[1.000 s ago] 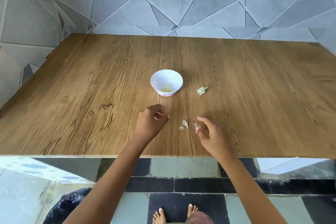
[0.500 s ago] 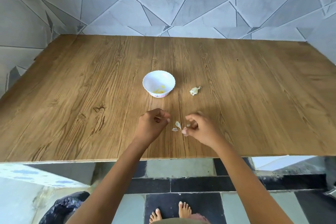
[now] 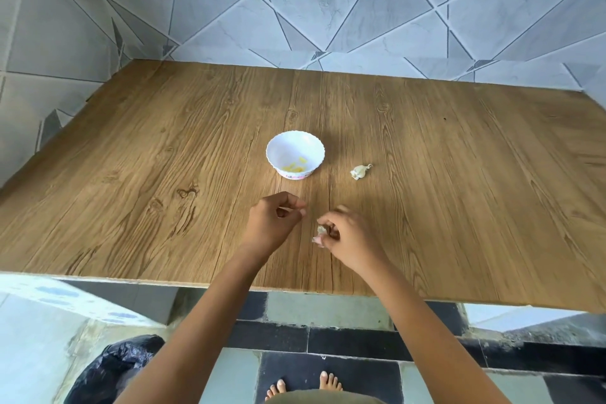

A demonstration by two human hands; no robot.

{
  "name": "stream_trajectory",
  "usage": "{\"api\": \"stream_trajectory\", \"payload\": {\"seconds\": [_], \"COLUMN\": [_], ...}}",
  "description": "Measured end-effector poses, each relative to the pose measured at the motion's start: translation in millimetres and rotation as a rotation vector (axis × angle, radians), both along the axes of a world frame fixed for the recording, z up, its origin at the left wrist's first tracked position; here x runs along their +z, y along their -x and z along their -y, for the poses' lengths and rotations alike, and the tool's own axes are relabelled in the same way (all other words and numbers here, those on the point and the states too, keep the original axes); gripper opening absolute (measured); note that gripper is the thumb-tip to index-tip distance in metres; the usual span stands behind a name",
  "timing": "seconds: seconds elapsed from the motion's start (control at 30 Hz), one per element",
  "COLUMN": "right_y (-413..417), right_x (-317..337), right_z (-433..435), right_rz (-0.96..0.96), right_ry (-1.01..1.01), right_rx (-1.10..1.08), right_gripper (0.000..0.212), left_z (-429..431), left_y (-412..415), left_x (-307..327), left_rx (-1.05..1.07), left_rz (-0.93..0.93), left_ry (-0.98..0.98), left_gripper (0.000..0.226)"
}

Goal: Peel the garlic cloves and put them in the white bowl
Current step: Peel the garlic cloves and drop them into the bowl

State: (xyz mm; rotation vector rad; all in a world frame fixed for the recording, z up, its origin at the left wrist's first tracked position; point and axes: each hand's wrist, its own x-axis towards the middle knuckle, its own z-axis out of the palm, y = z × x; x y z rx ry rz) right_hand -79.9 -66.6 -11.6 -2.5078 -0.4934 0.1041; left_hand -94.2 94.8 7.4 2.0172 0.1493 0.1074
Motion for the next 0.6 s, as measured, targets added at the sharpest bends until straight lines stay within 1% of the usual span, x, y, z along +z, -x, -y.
{"api": "stream_trajectory", "payload": {"seconds": [0.1, 0.17, 0.2, 0.27, 0.37, 0.43, 0.47, 0.53, 0.6], "right_y": [-1.7, -4.4, -6.0, -8.0, -5.7, -3.4, -3.8, -5.2, -5.7], "right_x": [-0.8, -1.4, -1.0, 2.3, 21.3, 35.1, 38.6, 39.0, 35.9], "right_z": [-6.4, -8.3, -8.1, -5.5, -1.6, -4.9, -8.3, -15.4, -19.5], "right_rz": [0.006, -0.005, -0.022, -0.058, -0.065, -0.068, -0.061, 0.002, 0.120], "right_ry": [-0.041, -0.027, -0.020, -0.058, -0.280, -0.402, -0.407, -0.342, -0.260], "right_rx": [0.010, 0.013, 0.014, 0.012, -0.013, 0.010, 0.040, 0.110, 0.169], "right_gripper": [0.007, 0.006, 0.009, 0.013, 0.008, 0.005, 0.008, 0.016, 0.015], "left_z": [2.3, 3.1, 4.5, 10.1, 23.5, 30.6, 33.4, 35.9, 36.9], "left_y": [1.5, 4.3, 6.7, 11.7, 9.6, 5.5, 3.6, 1.4, 0.9], "left_x": [-3.3, -5.3, -4.8, -1.8, 1.2, 2.9, 4.4, 7.6, 12.5], "left_rx": [0.013, 0.027, 0.045, 0.114, 0.222, 0.261, 0.273, 0.275, 0.269], "left_rz": [-0.050, -0.106, -0.135, -0.200, -0.339, -0.441, -0.482, -0.527, -0.536], "left_ry": [0.012, 0.113, 0.217, 0.490, 0.938, 1.168, 1.234, 1.302, 1.339], "left_gripper": [0.008, 0.010, 0.010, 0.009, 0.017, 0.025, 0.028, 0.033, 0.037]}}
